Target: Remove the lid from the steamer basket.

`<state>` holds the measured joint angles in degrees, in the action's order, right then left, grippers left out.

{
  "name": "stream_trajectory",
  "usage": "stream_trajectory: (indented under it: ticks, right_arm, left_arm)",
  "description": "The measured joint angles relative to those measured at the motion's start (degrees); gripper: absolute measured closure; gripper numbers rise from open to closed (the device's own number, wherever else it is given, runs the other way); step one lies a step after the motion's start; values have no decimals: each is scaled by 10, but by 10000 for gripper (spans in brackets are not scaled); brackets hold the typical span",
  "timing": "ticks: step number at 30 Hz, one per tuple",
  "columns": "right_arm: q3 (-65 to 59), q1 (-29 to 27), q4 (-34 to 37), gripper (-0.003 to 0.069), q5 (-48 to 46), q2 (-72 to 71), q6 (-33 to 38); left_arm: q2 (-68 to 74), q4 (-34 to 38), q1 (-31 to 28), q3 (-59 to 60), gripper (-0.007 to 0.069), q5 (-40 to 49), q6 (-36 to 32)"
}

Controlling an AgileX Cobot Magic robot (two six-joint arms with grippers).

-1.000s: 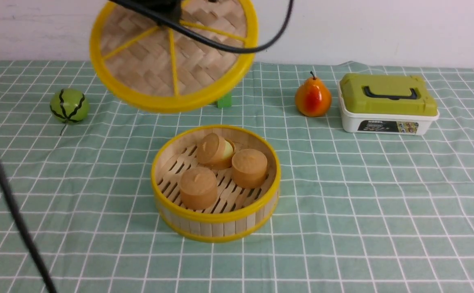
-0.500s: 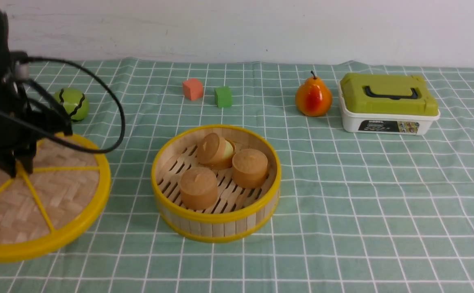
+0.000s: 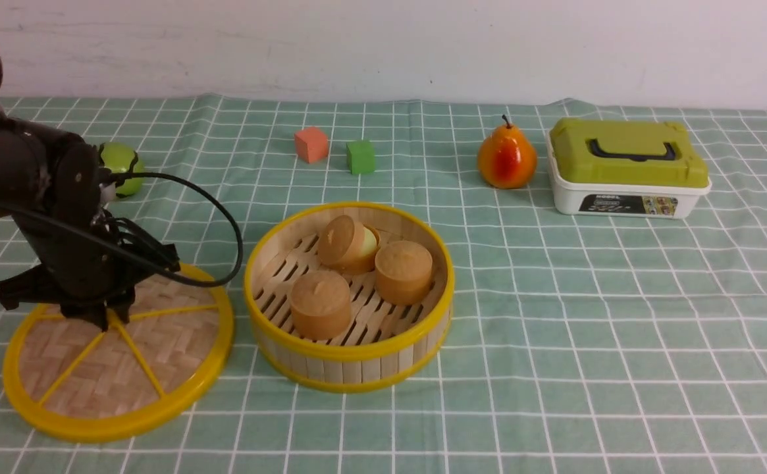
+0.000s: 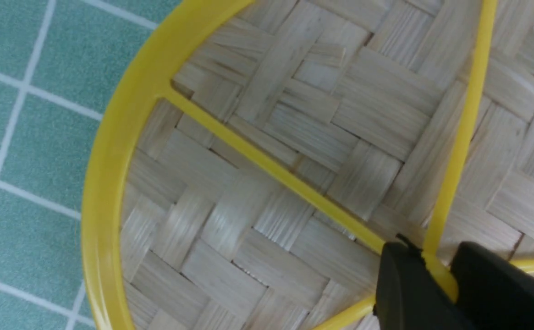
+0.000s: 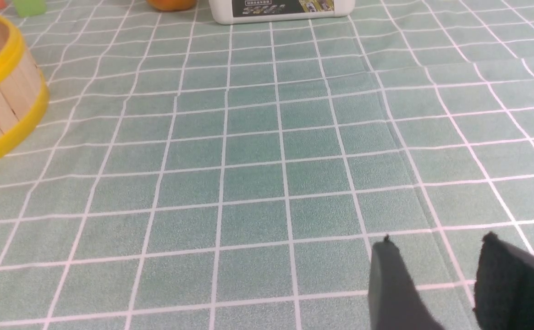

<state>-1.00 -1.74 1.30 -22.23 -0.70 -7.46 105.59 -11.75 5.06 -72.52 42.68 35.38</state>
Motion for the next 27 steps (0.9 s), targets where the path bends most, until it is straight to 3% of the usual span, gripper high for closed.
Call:
stream_trajectory:
  ticks: [5,12,16,19,23,24,27]
  right_arm:
    - [0,0,0,418,0,0,0]
    - [0,0,0,418,0,0,0]
    - [0,0,0,418,0,0,0]
    - [0,0,0,418,0,0,0]
    - [0,0,0,418,0,0,0]
    - [0,0,0,418,0,0,0]
    - [0,0,0,418,0,0,0]
  left_arm:
    - [-2,4,0,0,474,10,2]
    - [-39,23,0,-43,238,99,1]
    - [-63,35,0,-82,215,160,-34]
    - [-84,53,0,-107,265,205,-81]
    - [-127,80,0,-116,429,267,-145]
    - [-127,80,0,-116,438,267,-148]
    - [-178,87,0,-113,587,277,-180]
